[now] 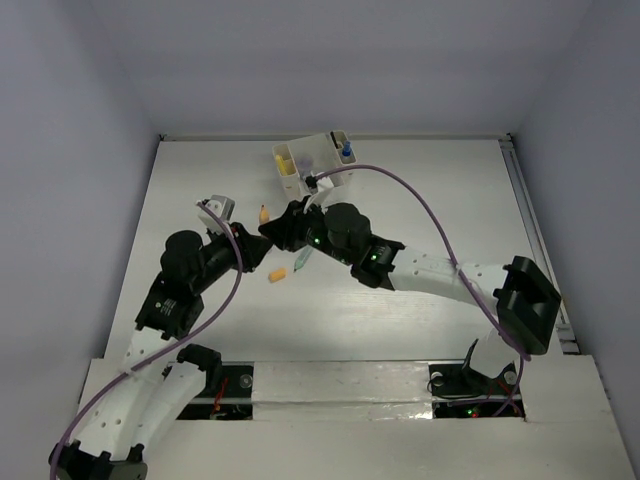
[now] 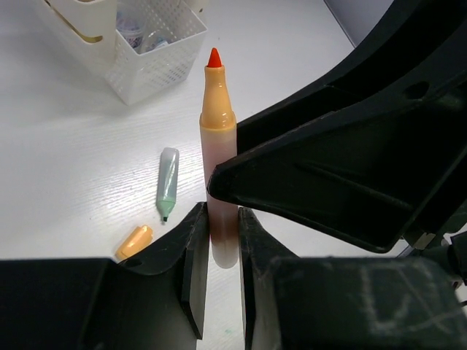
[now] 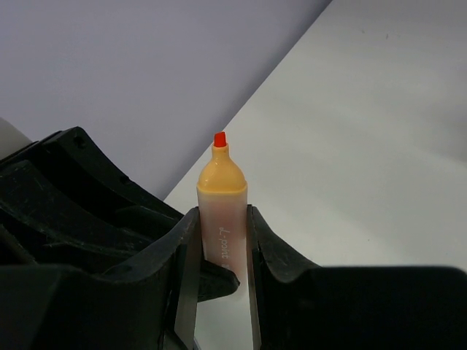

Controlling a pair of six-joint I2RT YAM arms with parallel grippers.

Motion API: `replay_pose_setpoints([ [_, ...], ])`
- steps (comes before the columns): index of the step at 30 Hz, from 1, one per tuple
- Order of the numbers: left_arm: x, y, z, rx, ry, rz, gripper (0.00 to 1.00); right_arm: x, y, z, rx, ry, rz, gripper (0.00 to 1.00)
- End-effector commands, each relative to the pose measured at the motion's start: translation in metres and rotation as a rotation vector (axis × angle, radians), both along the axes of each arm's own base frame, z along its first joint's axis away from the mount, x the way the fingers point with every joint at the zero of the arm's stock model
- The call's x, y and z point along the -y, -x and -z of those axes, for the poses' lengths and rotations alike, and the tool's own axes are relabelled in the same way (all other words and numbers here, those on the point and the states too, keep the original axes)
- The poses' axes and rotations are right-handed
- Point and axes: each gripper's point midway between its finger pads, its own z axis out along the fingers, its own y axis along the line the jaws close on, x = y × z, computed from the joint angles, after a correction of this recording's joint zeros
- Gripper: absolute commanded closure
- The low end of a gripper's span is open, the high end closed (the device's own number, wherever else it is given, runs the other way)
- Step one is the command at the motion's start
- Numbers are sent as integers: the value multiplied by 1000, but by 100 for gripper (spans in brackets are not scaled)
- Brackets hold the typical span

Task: Sort the stationery into containers
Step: Pick up the pen from the center of the board, then close the pen cap on the pen.

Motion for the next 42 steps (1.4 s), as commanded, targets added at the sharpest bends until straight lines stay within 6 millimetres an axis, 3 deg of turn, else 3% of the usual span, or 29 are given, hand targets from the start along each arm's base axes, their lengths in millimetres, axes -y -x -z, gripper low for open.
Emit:
replay_pose_setpoints([
  [1,-6,-4,-17,76,-5,-30,100,8,23,-56,96,-73,-46,69],
  [3,-6,-4,-18,80,-6,-27,100,15,25,-57,112,-52,-43,55],
  [4,-6,-4,-18,82,-8,-25,100,21,28,-61,128,-33,-46,42],
  [6,-5,-4,-19,85,-12,-21,100,29,34,-59,135,5,-58,34],
  [7,-6,-3,-19,89,-20,-17,100,38,35,-67,161,7,-60,29],
  [10,-5,-2,-21,97,-23,-10,100,60,41,-69,192,46,-96,28],
  [13,-5,-1,-27,117,-20,-8,100,79,33,-58,187,97,-78,30],
  [16,-8,0,-35,142,-13,-20,100,85,33,-34,147,167,-98,50],
  [20,-13,3,-42,172,-6,-47,100,81,35,16,50,263,-133,69],
  [22,-16,5,-44,181,-5,-60,100,73,38,43,-8,292,-168,74],
  [24,-19,9,-49,201,2,-67,100,68,37,64,-37,327,-187,73],
  [29,-22,21,-63,268,15,-60,100,57,48,121,66,524,-414,52],
  [32,-13,31,-76,312,42,6,100,56,34,140,179,644,-460,43],
  [37,10,60,-111,377,124,190,100,48,21,146,271,703,-605,33],
  [38,12,63,-116,382,135,205,100,42,14,138,289,694,-612,32],
  [41,13,70,-141,426,165,227,100,25,6,165,259,744,-697,31],
  [42,13,70,-143,434,164,226,100,22,4,154,280,738,-701,31],
])
